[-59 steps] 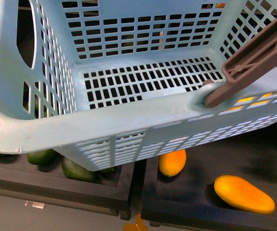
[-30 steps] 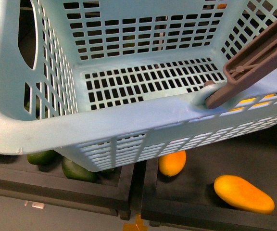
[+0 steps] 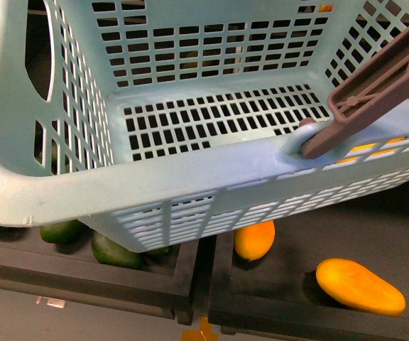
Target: Pick lemon and mango into basket
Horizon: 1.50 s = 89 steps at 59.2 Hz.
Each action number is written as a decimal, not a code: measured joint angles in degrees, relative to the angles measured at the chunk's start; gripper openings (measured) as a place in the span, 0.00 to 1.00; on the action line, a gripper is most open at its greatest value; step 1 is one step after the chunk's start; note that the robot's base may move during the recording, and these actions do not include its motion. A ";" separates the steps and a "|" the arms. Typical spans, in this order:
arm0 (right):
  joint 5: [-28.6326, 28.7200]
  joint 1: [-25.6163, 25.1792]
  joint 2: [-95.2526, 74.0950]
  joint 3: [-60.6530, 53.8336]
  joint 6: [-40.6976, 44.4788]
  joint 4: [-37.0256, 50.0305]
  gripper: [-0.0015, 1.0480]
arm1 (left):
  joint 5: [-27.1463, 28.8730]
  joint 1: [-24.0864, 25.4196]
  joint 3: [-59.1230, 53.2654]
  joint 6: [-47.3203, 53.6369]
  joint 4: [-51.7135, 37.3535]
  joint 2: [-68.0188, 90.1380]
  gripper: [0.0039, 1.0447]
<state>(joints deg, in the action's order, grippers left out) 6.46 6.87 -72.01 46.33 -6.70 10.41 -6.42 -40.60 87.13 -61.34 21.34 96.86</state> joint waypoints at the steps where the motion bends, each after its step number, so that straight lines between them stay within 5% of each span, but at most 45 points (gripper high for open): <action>1: -0.37 1.05 -0.33 0.02 0.00 0.00 0.52 | 0.00 0.00 0.00 0.02 0.00 0.00 0.06; 14: -3.21 6.12 -3.67 0.00 -0.07 0.20 0.52 | 0.00 0.00 0.00 0.02 0.00 0.00 0.06; 32: -6.12 7.26 -4.68 0.00 -1.36 0.20 0.92 | 0.02 0.00 0.00 0.00 0.00 0.00 0.06; 47: -12.76 2.84 2.75 -3.80 -3.54 0.33 0.92 | 0.28 0.04 -0.07 0.02 0.02 0.02 0.06; 53: -7.39 -4.39 12.17 -15.28 2.69 15.91 0.72 | 0.17 0.04 -0.07 0.00 0.02 0.02 0.06; 77: -6.58 -6.80 33.42 -35.10 6.29 16.26 0.02 | 0.22 -0.02 -0.07 -0.13 0.02 0.02 0.06; 89: -6.58 -6.80 38.34 -38.88 6.47 15.41 0.02 | 0.20 -0.02 -0.07 0.04 0.02 0.02 0.06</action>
<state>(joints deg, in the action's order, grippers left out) -0.12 0.08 -33.67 7.44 -0.23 25.82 -6.22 -40.62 87.07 -61.30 21.37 96.88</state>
